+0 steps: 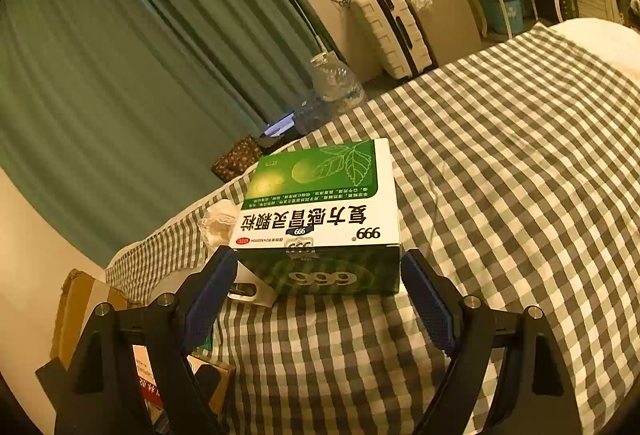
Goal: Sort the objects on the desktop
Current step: 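Grasp the amoxicillin box with the left gripper while the right grasps the green medicine box, then carry both medicine boxes up and over to the cardboard box, then open both grippers to drop the medicine boxes into the cardboard box, then move the left gripper to the blue floral tissue pack and grasp it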
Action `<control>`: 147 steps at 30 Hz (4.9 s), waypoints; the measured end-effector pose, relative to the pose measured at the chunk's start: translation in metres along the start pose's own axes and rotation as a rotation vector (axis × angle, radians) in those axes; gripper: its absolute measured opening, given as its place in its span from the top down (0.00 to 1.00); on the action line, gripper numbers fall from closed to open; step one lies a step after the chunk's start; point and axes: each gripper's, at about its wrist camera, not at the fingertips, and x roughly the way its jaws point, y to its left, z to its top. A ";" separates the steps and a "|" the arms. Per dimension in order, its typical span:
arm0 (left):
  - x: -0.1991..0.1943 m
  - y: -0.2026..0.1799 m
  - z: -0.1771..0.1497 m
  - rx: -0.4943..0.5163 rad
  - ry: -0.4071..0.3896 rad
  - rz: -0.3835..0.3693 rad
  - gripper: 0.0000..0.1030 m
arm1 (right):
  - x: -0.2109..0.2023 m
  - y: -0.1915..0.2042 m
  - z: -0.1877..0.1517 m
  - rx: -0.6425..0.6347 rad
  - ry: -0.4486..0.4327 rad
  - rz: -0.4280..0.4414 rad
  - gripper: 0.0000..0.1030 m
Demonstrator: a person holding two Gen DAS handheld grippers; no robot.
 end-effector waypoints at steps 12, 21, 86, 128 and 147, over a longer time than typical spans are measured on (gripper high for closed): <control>0.021 0.001 0.008 0.040 0.011 0.086 0.06 | 0.012 0.011 -0.002 -0.048 0.013 -0.075 0.13; 0.007 0.016 0.005 0.021 0.012 0.032 0.18 | 0.024 0.024 -0.010 -0.111 -0.002 -0.143 0.10; -0.271 0.144 0.183 0.183 -0.388 -0.101 0.65 | -0.181 0.280 -0.058 -0.474 -0.116 0.231 0.11; -0.262 0.200 0.167 0.332 -0.319 -0.007 0.00 | -0.166 0.322 -0.031 -0.458 -0.180 0.220 0.11; -0.134 0.075 0.016 0.306 -0.015 0.028 0.00 | -0.171 0.127 -0.037 -0.386 -0.199 -0.015 0.07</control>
